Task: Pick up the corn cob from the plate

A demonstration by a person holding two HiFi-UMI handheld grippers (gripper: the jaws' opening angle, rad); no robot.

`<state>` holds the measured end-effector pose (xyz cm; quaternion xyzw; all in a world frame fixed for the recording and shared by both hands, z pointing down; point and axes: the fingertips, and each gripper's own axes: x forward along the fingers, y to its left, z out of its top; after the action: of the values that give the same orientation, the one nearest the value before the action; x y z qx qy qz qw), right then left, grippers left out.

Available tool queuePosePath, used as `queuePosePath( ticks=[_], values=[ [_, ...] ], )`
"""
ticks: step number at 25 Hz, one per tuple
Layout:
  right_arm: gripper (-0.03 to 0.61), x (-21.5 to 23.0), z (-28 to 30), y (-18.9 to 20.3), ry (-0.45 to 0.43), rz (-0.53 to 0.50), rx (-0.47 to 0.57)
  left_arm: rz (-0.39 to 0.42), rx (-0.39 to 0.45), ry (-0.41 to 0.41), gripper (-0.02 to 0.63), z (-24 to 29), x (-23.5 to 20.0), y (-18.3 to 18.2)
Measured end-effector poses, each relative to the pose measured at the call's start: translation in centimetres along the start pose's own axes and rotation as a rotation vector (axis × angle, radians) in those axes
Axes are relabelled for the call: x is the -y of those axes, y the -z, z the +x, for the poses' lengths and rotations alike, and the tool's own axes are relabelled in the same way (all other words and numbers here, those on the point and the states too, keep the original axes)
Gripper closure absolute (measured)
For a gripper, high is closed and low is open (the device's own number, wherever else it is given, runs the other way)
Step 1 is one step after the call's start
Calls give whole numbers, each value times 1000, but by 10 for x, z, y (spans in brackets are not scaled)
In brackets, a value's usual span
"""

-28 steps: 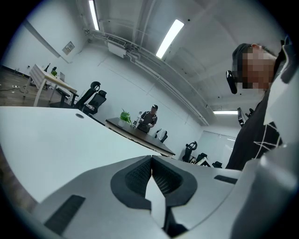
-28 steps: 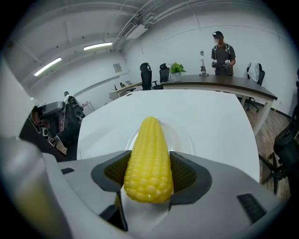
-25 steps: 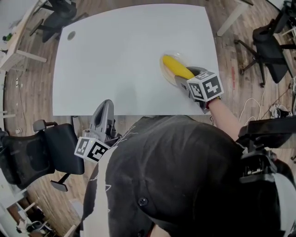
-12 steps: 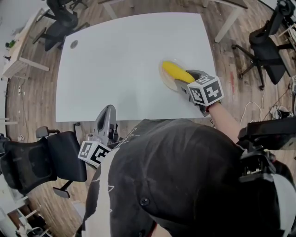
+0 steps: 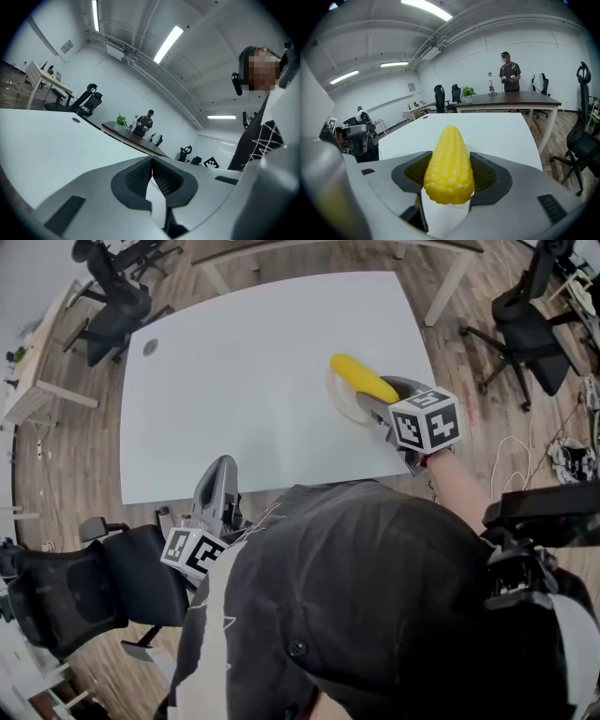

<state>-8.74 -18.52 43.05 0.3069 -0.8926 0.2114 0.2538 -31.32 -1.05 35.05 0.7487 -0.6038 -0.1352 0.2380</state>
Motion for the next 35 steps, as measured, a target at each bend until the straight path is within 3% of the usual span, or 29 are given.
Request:
queuePosePath(
  ticks=[7, 14, 21, 27, 35],
  values=[
    [322, -23, -13, 6, 48, 87, 57, 27, -36, 74, 598, -16, -11, -10],
    [322, -46, -25, 41, 104, 177, 83, 46, -94, 136, 600, -38, -18, -1],
    [322, -58, -51, 77, 120, 212, 54, 16, -126, 194, 600, -48, -2, 19],
    [322, -49, -71, 87, 107, 243, 58, 44, -174, 184, 600, -50, 8, 37],
    [322, -32, -128, 114, 54, 247, 61, 19, -149, 152, 600, -59, 74, 71]
  ],
)
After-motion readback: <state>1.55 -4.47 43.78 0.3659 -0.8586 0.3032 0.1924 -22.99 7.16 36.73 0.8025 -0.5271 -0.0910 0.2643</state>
